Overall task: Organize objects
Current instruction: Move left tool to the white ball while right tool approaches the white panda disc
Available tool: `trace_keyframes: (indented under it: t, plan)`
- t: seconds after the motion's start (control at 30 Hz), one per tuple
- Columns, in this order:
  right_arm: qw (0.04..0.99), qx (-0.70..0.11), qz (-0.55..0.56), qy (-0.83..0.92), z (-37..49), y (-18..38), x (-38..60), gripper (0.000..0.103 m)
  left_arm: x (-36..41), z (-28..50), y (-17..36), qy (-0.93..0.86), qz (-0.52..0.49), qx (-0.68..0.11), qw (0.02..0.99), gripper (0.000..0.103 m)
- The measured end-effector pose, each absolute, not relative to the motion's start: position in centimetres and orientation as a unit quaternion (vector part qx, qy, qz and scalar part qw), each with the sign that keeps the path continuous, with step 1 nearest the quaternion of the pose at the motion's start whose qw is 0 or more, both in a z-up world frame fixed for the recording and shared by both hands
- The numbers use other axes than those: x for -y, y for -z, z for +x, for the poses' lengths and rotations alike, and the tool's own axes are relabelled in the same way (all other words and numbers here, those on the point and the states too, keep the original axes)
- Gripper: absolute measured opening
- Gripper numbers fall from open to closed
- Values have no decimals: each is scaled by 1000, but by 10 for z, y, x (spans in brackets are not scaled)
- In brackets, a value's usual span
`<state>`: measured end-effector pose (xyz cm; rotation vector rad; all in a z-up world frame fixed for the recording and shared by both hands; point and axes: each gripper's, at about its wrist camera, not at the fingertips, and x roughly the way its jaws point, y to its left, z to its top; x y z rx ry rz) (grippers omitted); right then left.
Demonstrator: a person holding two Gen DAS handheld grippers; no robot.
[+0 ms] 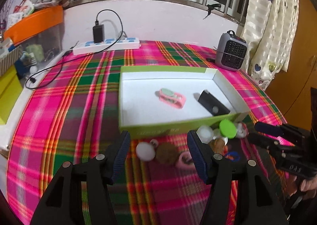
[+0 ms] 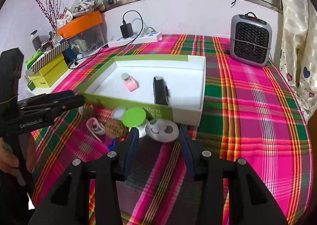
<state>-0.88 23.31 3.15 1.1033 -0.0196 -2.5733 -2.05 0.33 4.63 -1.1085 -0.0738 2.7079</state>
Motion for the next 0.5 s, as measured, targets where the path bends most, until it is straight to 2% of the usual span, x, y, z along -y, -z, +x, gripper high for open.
trace_keyframes:
  t: [0.5]
  plan:
    - [168,-7,414,895,-16,-16,-229,43,17,-13,-26,-912,-396,54,98,59]
